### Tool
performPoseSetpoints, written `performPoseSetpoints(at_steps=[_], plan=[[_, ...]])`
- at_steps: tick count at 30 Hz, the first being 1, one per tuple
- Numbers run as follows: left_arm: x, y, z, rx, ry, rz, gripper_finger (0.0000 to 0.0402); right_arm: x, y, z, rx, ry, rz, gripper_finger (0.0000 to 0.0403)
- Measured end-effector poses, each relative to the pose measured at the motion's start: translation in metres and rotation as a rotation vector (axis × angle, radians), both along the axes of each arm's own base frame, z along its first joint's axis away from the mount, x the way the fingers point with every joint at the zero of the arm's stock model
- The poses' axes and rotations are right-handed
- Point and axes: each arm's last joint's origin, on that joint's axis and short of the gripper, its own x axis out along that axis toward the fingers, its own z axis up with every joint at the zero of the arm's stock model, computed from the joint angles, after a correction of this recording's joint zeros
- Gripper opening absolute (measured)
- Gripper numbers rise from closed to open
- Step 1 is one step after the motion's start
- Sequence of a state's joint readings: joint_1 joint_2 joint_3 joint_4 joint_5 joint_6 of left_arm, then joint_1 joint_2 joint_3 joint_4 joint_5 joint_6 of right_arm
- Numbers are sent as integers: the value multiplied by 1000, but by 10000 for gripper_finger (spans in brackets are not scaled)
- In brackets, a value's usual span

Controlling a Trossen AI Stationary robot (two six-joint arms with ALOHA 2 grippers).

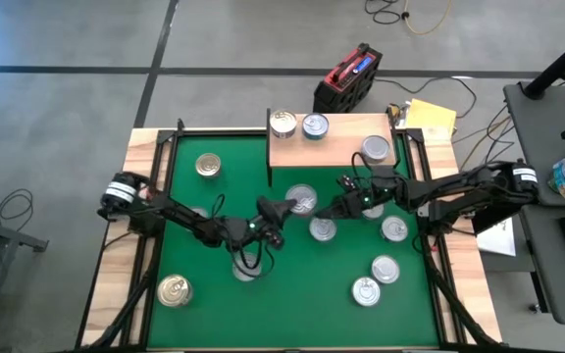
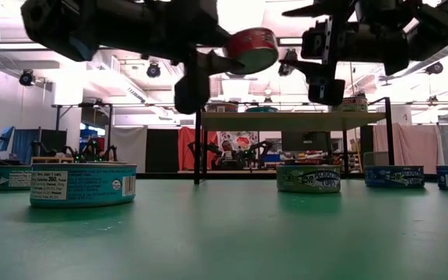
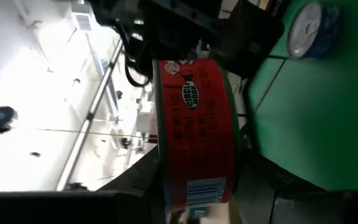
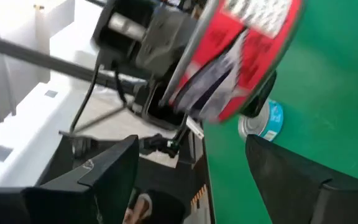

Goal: Stack canned seafood by type on shelf
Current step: Put the red tuna can on the shelf

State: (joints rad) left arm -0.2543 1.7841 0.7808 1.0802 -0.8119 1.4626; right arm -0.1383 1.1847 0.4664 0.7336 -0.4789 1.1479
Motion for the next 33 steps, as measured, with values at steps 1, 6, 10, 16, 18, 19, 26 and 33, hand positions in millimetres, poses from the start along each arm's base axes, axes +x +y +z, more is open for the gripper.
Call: performPoseSetpoints(at_steps=[1,6,10,16,18,19,26,33], plan=[[-4,1,0,-22,-7,-11,122,0,2,1,-16,-10,9,280],[-20,9,9,-128,-22,23,122,-3,12,7,-88,-61,46,271],[-26,23,9,-180,74,96,122,-5,16,11,-142,-100,60,264],[-27,42,16,-285,97,47,122,-6,17,13,-179,-121,66,256],[-26,41,20,-259,95,17,122,-6,17,13,-189,-124,67,254],[-26,41,21,-237,96,13,122,-6,17,12,-193,-125,67,254],[-24,68,24,-154,141,95,122,-6,17,12,-226,-135,69,255],[-14,84,28,-120,186,147,122,-6,17,10,-235,-120,72,249]])
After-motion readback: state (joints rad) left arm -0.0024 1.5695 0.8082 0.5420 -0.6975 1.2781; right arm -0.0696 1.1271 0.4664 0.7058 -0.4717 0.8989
